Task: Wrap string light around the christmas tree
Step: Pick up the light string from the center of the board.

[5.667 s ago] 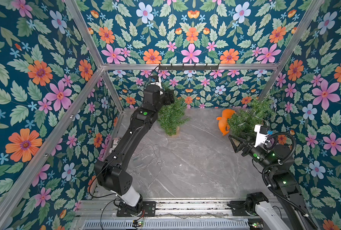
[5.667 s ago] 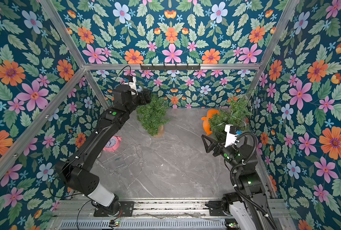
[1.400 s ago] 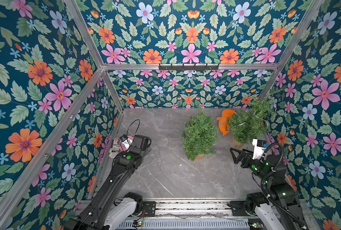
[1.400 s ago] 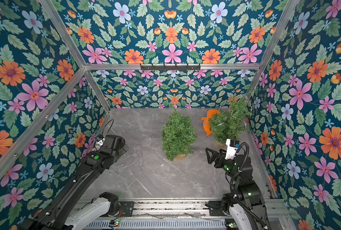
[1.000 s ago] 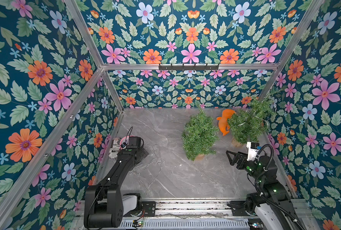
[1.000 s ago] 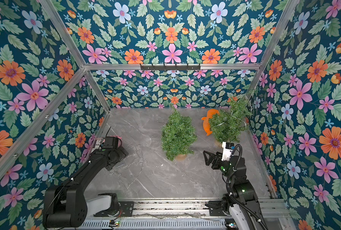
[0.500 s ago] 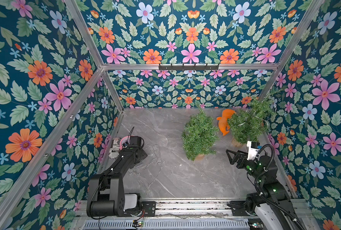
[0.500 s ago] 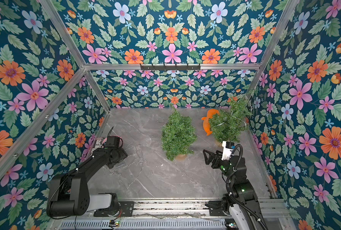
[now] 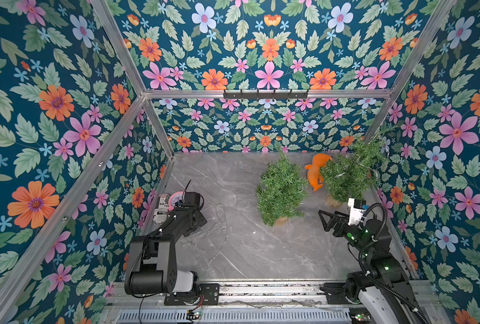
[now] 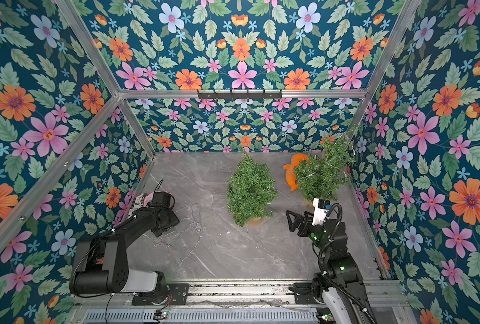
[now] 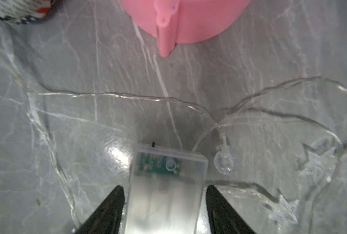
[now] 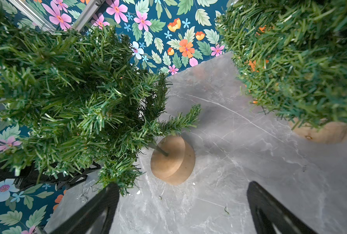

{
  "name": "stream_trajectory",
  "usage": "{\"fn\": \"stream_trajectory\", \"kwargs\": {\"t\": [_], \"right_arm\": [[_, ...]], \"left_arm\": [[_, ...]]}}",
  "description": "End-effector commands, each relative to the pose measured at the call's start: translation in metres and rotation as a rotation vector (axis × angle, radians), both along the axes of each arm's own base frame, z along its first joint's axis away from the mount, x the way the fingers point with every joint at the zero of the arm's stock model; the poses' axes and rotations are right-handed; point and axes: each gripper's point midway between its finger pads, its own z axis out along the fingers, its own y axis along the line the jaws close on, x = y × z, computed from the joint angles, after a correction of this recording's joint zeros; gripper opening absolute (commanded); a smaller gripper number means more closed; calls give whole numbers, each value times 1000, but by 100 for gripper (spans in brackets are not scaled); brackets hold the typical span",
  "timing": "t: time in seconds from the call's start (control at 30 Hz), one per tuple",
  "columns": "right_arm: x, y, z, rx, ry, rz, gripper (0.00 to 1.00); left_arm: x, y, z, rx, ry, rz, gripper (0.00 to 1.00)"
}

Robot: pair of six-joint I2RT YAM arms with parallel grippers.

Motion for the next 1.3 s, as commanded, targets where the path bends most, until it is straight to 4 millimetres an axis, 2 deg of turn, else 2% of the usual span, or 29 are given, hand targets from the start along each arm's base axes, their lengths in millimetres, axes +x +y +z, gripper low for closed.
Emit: {"fn": "stream_trajectory", "kwargs": {"t": [0.0,0.13,0.5,0.6,0.73,1.1,1.2,1.27], "right_arm": [[0,1,7,11,-20,7,99],[1,2,6,9,-19,8,99],[0,1,7,5,-13,3,99],[-1,1,10,5,-16,4,99],[-2,1,10,3,-13,6,98],[-4,0,12,1,-19,2,99],[-6,0,15,1,-23,5,99],[-7,1,18,5,-30,12,99]], "left_arm": [[3,-2,0,-10,-6,-17,62],[5,-9,-4,-42,-10,-41,60],[4,-10,-3,-40,-4,-59,59],[4,-10,-3,-40,-1,-67,65],[5,-11,-4,-45,-3,-73,67],[9,-18,-2,-87,-25,-80,55],[15,-21,12,-100,-58,-84,48],[23,-24,30,-116,-108,-86,45]]}}
